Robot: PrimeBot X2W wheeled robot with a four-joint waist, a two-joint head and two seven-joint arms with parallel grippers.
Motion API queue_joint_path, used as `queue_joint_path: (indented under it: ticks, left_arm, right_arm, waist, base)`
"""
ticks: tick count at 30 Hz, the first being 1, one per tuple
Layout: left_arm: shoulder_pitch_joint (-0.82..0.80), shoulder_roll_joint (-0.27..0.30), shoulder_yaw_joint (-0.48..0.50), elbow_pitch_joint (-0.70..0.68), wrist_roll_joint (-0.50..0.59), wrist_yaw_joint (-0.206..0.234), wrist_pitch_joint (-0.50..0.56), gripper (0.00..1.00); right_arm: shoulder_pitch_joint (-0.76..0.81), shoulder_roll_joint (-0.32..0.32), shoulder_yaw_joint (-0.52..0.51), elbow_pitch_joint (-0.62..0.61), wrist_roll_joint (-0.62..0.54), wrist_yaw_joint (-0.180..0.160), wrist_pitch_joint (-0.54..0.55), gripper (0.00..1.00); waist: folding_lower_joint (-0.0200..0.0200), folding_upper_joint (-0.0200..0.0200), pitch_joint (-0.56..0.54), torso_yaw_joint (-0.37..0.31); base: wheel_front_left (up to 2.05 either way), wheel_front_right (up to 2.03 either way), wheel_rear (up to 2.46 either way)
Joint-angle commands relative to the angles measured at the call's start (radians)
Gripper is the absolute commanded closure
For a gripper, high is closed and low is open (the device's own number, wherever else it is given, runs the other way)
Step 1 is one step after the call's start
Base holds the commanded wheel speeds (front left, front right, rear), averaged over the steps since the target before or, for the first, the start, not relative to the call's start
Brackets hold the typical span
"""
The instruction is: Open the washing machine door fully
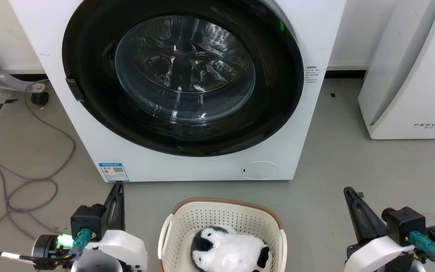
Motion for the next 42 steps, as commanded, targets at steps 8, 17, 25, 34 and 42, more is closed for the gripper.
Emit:
queue_joint_path:
  ticks: [8,17,25,34,42]
  left_arm:
    - [0.015,0.0,0.0,-0.005,0.003,-0.005,0.0,1.0]
    - [0.015,0.0,0.0,-0.005,0.003,-0.005,0.0,1.0]
    - [0.015,0.0,0.0,-0.005,0.003,-0.005,0.0,1.0]
    - [0.015,0.0,0.0,-0.005,0.003,-0.005,0.0,1.0]
    - [0.0,-0.001,-0.001,0.001,0.0,0.001,-0.001,0.0]
  right_arm:
    - [-0.014,-0.002,0.001,0.002,-0.008,0.001,0.001,1.0]
    - [-0.014,-0.002,0.001,0.002,-0.008,0.001,0.001,1.0]
    - [-0.014,-0.002,0.001,0.002,-0.008,0.001,0.001,1.0]
    - [-0.014,-0.002,0.001,0.002,-0.008,0.001,0.001,1.0]
    - [0.001,0.0,0.0,0.0,0.001,0.0,-0.001,0.0]
  waist:
    - [0.0,0.0,0.0,0.0]
    - [0.0,0.0,0.0,0.0]
    - [0.0,0.0,0.0,0.0]
    - [0.0,0.0,0.0,0.0]
    - [0.0,0.0,0.0,0.0]
  base:
    - [0.0,0.0,0.0]
    - [0.0,0.0,0.0]
    - [0.0,0.0,0.0]
    - [0.0,0.0,0.0]
    - [0.0,0.0,0.0]
